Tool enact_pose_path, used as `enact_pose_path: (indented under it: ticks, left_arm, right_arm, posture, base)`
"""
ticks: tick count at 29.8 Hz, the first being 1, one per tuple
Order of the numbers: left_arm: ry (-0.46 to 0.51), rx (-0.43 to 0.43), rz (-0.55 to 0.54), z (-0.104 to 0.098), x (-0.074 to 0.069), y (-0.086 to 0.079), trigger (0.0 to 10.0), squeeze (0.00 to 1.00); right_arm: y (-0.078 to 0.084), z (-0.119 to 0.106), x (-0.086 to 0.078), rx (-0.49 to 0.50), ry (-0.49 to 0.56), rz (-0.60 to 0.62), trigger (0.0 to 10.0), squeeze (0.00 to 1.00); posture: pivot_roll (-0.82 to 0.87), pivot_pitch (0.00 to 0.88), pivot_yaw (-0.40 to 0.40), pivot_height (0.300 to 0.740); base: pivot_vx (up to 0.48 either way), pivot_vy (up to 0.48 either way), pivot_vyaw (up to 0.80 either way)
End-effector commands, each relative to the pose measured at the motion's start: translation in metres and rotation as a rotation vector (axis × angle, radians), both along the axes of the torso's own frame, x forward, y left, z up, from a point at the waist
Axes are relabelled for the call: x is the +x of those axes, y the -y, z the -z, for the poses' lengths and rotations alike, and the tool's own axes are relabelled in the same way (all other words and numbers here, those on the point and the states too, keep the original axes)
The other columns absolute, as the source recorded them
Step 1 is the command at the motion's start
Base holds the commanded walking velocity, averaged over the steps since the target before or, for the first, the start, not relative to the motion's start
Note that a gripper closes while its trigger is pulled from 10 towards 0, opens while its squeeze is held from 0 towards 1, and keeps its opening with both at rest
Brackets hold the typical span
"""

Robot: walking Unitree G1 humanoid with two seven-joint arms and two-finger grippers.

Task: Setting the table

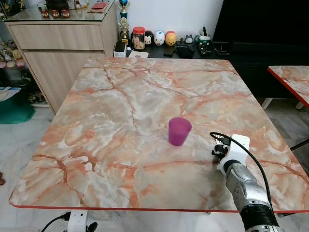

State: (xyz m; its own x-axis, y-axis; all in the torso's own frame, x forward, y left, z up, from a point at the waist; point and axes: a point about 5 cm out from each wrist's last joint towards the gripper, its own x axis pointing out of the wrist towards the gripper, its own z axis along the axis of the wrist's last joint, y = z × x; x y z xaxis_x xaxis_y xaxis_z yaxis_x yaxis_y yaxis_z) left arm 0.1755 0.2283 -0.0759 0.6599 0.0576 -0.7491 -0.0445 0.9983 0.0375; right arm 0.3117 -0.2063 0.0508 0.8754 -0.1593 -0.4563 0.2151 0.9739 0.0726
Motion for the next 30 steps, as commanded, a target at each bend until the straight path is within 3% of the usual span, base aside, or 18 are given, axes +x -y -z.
enact_pose_path:
  ticks: [1,15,16,18,24,26,30]
  left_arm:
    - [-0.026,-0.004,-0.008,0.003,-0.004,0.001,10.0,0.0]
    - [-0.03,-0.001,-0.01,0.004,-0.007,0.001,10.0,0.0]
    - [-0.031,0.0,-0.01,0.004,-0.007,0.001,10.0,0.0]
    - [-0.032,-0.001,-0.008,0.004,-0.008,0.001,10.0,0.0]
    - [-0.034,-0.002,-0.006,0.005,-0.009,0.002,10.0,0.0]
    - [-0.031,-0.002,-0.01,0.005,-0.01,0.002,10.0,0.0]
    - [-0.028,0.0,-0.014,0.005,-0.011,0.001,10.0,0.0]
  right_arm:
    - [0.002,0.008,-0.004,-0.004,-0.045,0.009,0.0,0.0]
    - [0.006,-0.001,-0.003,-0.051,0.009,0.013,0.0,0.0]
    - [0.007,-0.001,-0.003,-0.056,0.01,0.013,0.6,0.0]
    - [0.01,-0.004,-0.003,-0.113,0.027,0.009,10.0,0.0]
    - [0.012,-0.033,0.0,-0.261,0.219,-0.011,10.0,0.0]
    - [0.014,-0.048,-0.003,-0.282,0.33,0.025,10.0,0.0]
    - [0.017,-0.059,-0.011,-0.295,0.437,0.059,10.0,0.0]
  posture:
    - [0.06,0.0,-0.047,0.727]
    - [0.05,0.0,-0.047,0.727]
    - [0.05,0.0,-0.047,0.727]
    - [0.05,0.0,-0.047,0.727]
    - [0.05,0.0,-0.046,0.727]
    - [0.05,0.0,-0.047,0.727]
    - [0.05,0.0,-0.047,0.727]
  base:
    - [0.0,0.0,0.0]
    - [0.0,0.0,0.0]
    - [0.0,0.0,0.0]
    - [0.0,0.0,0.0]
    - [0.0,0.0,0.0]
    - [0.0,0.0,0.0]
    - [0.0,0.0,0.0]
